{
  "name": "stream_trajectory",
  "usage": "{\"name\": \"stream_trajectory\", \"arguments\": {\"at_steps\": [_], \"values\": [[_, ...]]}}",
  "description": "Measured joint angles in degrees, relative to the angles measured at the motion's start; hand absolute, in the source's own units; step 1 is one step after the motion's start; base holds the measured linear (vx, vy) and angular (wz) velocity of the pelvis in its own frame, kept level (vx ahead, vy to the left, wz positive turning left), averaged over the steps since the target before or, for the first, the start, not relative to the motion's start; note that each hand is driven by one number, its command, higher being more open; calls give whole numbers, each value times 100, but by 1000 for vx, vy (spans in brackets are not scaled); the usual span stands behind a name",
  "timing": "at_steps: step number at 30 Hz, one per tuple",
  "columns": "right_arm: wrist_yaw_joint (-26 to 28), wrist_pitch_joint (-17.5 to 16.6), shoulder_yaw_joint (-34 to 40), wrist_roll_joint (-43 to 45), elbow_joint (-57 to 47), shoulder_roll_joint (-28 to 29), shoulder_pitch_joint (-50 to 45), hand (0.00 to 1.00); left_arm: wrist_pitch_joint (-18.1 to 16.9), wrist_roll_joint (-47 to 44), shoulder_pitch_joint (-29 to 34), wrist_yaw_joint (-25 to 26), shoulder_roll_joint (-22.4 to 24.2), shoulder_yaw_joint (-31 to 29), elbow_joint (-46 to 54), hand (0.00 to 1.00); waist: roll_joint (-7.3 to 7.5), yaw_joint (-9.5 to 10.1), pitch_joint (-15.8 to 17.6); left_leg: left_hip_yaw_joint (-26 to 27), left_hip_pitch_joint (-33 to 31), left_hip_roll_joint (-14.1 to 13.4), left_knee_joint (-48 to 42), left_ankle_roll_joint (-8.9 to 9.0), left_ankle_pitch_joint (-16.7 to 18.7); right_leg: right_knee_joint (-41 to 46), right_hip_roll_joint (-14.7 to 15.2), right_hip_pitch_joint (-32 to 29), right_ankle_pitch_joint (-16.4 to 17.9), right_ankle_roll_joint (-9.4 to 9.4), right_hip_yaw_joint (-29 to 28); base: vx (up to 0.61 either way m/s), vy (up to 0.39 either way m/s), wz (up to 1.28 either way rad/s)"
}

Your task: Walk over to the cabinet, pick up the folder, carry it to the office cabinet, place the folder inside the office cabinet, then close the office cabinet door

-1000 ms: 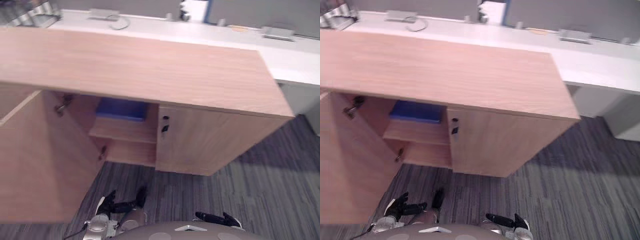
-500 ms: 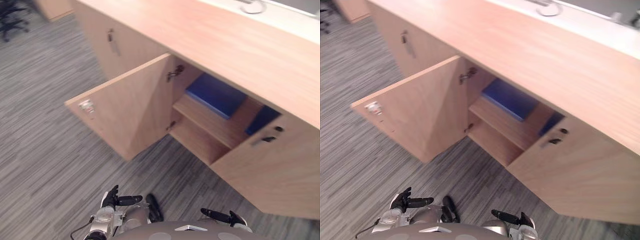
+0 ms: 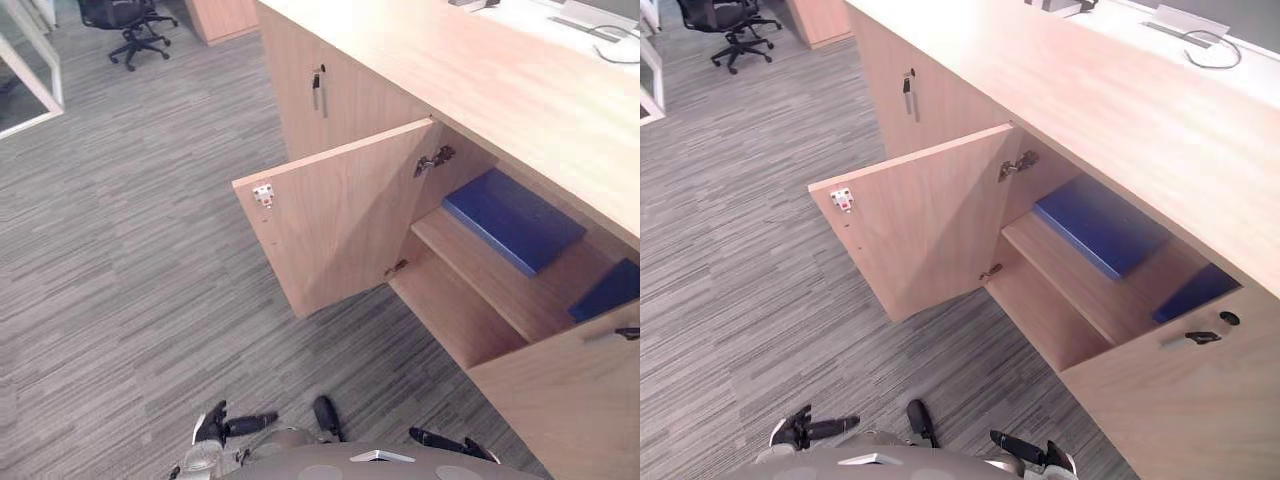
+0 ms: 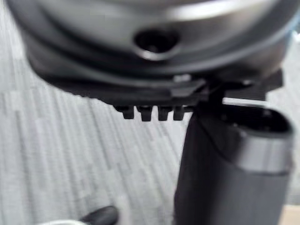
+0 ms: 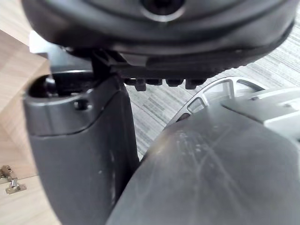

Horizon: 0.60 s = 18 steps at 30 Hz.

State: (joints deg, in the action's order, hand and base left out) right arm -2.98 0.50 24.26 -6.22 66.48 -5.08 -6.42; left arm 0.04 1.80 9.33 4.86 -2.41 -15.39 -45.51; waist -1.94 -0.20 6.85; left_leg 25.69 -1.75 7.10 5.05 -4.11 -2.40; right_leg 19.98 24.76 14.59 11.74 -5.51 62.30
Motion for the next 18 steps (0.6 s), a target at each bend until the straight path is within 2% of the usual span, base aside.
{"name": "stream_trajectory", "arguments": {"at_steps": [2,4,9,10,12,13,14,15,17,18], "values": [[34,1,-10,-5,1,7,-17,100,7,11,-131,30,-69,-572,285,100,10,0,-89,58,-9,-20,1,0,2,47,-4,-76,5,9,-150,39,-53,-19],[114,-10,-11,-4,-6,11,-38,100,53,94,-401,115,-459,-1090,479,100,21,-14,-197,106,-27,-42,1,5,7,143,18,-219,23,44,-419,65,-64,-17],[251,-15,-54,-6,-84,-15,-93,100,234,722,-850,296,-1388,-1496,1122,100,38,9,-250,172,-23,-145,-3,17,-8,408,47,-399,64,116,-707,43,-87,-11],[305,-28,-192,-5,-173,-77,-163,100,293,1201,-1058,319,-1835,-1486,1200,100,9,20,-316,208,-24,-197,-4,43,-26,519,56,-473,65,117,-781,53,-177,-18],[428,-19,-344,-7,-248,-100,-202,100,376,1975,-1626,319,-2537,-1320,1015,100,7,34,-391,295,2,-286,-10,73,-66,673,30,-574,61,110,-969,45,-186,-20],[433,-16,-398,-7,-267,-95,-212,100,376,2145,-1847,328,-2768,-1218,775,100,16,37,-396,307,17,-312,-16,26,-105,652,-2,-574,61,110,-1020,27,-140,-18],[476,-16,-461,-7,-320,-73,-214,100,375,2480,-2195,326,-3223,-939,373,100,36,13,-408,353,24,-355,-18,14,-126,654,-39,-611,61,110,-1102,27,-114,-16],[492,-20,-461,-6,-347,-58,-222,100,377,2607,-2297,326,-3326,-851,302,100,47,1,-410,377,23,-366,-19,15,-136,656,-41,-626,61,110,-1106,35,-122,-20],[498,-24,-456,-3,-376,-18,-235,100,382,2866,-2558,328,-3645,-302,216,100,92,2,-403,413,21,-378,-20,0,-153,655,-47,-656,61,110,-1135,35,-91,-9],[505,-48,-460,-4,-374,-18,-235,100,337,3528,-2792,297,-3902,310,53,100,118,-4,-406,414,23,-376,-21,-6,-156,666,-47,-663,61,110,-1179,32,-70,2]]}}
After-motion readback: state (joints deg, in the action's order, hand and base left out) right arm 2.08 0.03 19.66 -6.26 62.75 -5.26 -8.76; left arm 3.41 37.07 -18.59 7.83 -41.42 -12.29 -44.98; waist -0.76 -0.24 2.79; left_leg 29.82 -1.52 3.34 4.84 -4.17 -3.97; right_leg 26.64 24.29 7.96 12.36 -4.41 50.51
